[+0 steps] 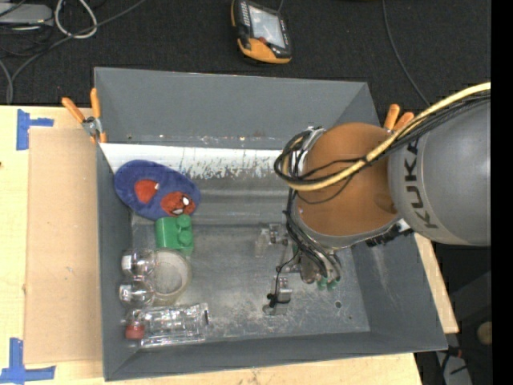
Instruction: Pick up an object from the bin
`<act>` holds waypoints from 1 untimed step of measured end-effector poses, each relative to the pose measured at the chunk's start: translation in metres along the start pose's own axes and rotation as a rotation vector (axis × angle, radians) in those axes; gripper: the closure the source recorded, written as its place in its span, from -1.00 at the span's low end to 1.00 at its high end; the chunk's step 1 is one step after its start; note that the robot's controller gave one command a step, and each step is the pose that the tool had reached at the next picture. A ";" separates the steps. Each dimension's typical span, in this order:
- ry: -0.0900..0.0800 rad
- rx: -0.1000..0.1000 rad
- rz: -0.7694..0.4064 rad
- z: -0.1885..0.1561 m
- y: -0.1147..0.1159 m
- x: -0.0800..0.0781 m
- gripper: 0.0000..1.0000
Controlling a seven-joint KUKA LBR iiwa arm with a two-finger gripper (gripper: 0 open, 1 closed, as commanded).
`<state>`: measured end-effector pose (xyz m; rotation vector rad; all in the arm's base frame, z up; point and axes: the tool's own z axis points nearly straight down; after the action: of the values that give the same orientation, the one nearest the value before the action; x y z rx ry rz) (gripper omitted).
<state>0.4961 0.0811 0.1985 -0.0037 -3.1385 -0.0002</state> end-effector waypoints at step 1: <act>0.002 0.000 -0.264 0.104 0.065 -0.008 -1.00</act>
Offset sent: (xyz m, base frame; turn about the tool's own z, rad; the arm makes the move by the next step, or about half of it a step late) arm -0.0144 0.0744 -0.0541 -0.2345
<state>0.5035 0.1458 0.0948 0.4097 -3.1094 -0.0011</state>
